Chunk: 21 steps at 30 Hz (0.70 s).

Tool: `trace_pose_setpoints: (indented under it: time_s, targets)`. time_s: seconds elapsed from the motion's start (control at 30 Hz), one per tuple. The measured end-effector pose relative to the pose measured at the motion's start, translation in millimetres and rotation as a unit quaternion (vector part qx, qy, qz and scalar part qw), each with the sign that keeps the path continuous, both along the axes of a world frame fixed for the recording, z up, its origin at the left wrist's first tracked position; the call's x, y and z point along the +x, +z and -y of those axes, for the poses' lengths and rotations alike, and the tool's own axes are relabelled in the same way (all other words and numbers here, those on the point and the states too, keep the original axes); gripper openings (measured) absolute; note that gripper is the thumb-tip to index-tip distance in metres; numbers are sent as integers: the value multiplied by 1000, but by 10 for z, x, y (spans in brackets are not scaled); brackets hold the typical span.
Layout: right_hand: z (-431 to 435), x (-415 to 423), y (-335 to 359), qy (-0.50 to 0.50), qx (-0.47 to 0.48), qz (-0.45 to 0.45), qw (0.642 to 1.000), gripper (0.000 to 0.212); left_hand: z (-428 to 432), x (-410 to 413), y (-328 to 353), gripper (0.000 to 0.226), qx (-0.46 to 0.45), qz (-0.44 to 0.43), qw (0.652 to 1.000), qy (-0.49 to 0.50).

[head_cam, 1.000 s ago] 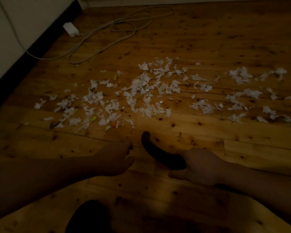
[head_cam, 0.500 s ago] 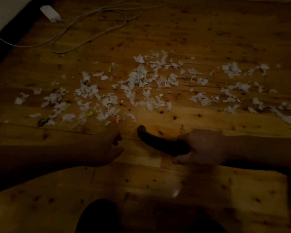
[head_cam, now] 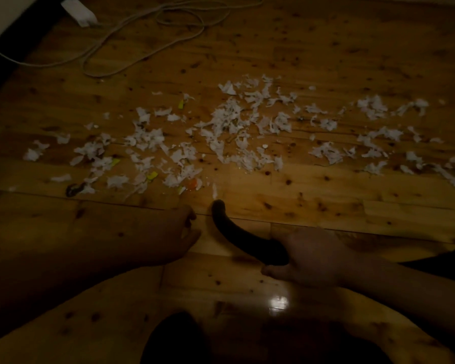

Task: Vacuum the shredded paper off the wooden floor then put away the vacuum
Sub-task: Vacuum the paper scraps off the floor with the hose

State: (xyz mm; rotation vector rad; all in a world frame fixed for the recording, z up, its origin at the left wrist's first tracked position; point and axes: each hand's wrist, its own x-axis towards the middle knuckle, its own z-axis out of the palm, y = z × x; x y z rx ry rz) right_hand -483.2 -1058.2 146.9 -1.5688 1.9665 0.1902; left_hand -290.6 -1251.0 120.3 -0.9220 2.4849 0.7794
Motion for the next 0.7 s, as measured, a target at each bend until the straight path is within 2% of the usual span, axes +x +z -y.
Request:
trace_pose_setpoints:
  time_s: [0.27,0.43,0.7]
  targets:
    - [30,75,-92,2,-5,25,1000,66,180,19,-291,43,-19,-41,996,73]
    - [65,103,-198,-5,-17,26,1000,69,124,77,-462,42,1,-63,989,137]
    - [146,161,-247,2,-17,37,999,76,62,22,-500,38,-20,-113,984,136]
